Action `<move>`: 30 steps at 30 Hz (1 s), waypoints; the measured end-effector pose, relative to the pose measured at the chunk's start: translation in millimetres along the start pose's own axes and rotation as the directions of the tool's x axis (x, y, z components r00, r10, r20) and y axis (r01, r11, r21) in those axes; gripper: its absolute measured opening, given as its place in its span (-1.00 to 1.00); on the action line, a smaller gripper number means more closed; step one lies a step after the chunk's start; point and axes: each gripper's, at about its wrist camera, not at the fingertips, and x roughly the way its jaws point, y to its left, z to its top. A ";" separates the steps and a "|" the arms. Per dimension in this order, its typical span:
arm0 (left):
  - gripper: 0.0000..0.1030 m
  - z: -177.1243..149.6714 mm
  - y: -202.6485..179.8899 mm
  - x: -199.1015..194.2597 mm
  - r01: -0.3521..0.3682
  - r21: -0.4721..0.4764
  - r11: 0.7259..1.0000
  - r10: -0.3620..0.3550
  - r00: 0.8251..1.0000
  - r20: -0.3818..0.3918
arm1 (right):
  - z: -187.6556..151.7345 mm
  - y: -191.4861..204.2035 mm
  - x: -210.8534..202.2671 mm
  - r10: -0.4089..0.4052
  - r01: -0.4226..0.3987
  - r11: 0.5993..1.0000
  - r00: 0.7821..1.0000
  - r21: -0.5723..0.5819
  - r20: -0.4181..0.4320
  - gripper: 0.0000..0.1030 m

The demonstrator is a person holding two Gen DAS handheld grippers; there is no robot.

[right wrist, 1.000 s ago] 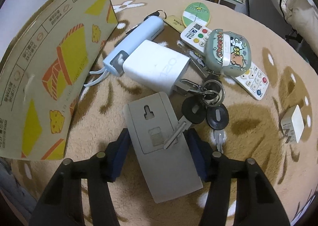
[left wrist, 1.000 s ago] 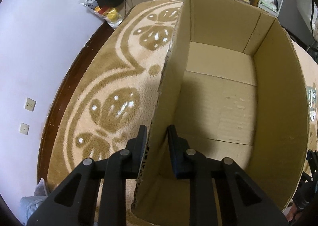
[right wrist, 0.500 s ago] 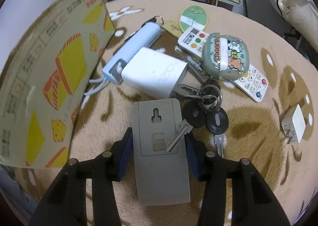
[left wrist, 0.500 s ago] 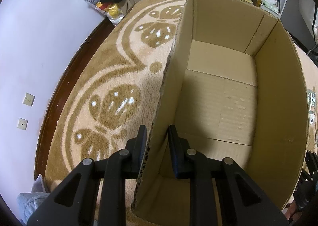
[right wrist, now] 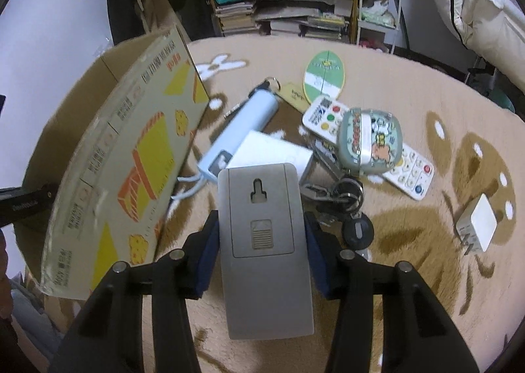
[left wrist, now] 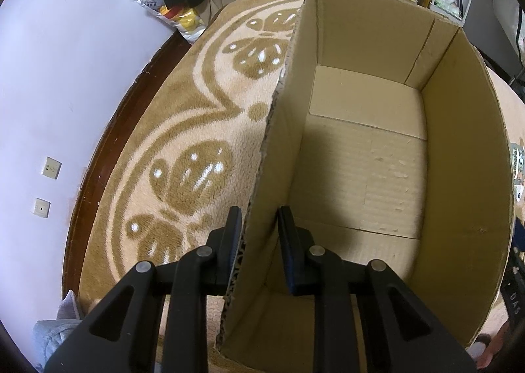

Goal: Organize rigid objects
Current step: 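Grip the box wall with the left tool while the right tool grasps the white plate, then carry the white plate into the box and release it with the right tool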

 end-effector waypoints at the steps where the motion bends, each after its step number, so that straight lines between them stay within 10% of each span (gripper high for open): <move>1: -0.58 0.0 -0.1 -0.1 -0.001 0.001 1.000 0.001 1.000 0.000 | 1.4 0.0 -2.0 0.002 -0.002 1.000 1.000 0.000 0.008 0.01; 15: -0.57 -1.3 -2.5 0.0 -0.019 0.020 1.000 0.019 1.000 -0.007 | 25.4 27.4 -32.8 0.043 -0.034 0.997 0.990 -0.072 0.133 0.01; 30: -0.57 0.5 -2.7 1.8 -0.029 0.025 0.999 0.030 0.999 -0.014 | 52.2 105.2 -75.4 0.237 -0.171 0.955 0.933 -0.243 0.271 0.00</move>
